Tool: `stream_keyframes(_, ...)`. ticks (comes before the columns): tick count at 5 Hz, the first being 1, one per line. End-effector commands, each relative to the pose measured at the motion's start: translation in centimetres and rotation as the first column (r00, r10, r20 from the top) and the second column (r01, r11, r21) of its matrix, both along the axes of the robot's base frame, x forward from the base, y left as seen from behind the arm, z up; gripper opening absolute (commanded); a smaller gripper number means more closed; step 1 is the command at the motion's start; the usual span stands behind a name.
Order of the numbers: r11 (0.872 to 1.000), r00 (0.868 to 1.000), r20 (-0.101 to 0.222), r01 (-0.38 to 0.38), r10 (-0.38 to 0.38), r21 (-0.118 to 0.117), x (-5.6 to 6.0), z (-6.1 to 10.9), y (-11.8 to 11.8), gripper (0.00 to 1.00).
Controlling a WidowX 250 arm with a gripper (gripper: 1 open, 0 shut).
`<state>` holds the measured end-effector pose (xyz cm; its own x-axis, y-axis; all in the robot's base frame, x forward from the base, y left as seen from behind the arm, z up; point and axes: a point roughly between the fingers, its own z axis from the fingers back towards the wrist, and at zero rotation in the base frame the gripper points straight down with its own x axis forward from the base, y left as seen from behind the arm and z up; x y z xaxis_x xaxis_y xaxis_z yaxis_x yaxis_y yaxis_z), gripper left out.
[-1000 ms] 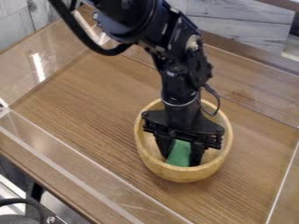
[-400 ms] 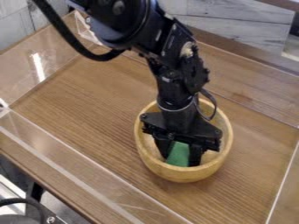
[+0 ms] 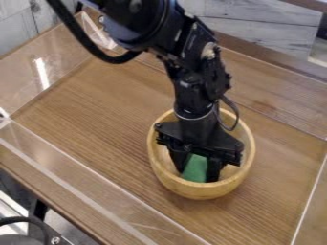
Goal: Remove the green block from inside the brown bowl and put it on the table
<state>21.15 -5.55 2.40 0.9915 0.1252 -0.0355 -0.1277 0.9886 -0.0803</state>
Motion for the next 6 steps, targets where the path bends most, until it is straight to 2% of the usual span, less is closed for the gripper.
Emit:
stream_keyframes(1,1.000,1.000,-0.012,-0.005,0.005,-0.005,-0.1,0.4,-1.1,0.00)
stream_keyframes(3,0.993,0.993,-0.009,0.119,-0.119,-0.016,-1.6,1.3,0.0,0.00)
stream_keyframes(5,0.987,0.987,-0.002,0.160,-0.161,-0.025,-1.7,1.6,2.6,0.00)
stream_keyframes(6,0.988,0.988,0.004,0.152,-0.152,-0.030,-1.2,2.0,3.3,0.00)
